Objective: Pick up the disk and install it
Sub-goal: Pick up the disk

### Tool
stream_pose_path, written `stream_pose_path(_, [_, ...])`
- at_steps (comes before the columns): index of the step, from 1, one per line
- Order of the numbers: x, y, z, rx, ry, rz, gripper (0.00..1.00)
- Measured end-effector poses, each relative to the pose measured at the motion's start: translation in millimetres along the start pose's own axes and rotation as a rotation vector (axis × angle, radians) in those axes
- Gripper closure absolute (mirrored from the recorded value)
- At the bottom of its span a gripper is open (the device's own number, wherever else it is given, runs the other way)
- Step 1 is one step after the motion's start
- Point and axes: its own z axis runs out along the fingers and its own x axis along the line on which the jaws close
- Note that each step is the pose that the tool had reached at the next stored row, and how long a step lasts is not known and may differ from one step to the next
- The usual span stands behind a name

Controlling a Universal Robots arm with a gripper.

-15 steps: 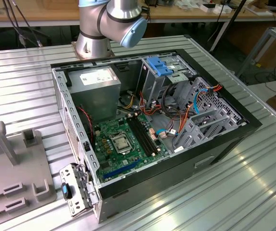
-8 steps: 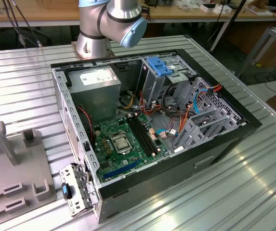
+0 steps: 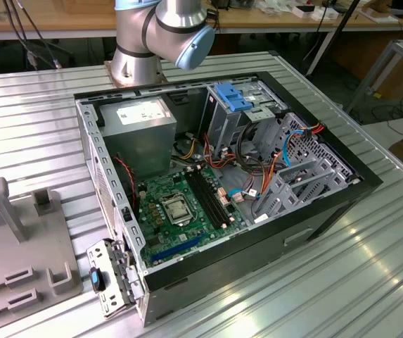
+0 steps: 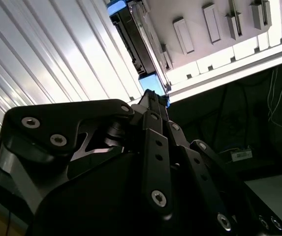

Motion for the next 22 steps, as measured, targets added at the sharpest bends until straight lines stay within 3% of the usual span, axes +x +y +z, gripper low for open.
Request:
stream_pose_path(7, [0.8,0.5,0.0,-0.0016,0.0031,-0.064,0.89])
stream_pose_path(22, [3.0,2.0,0.0,-0.0039,0.0076,-0.158,0.89])
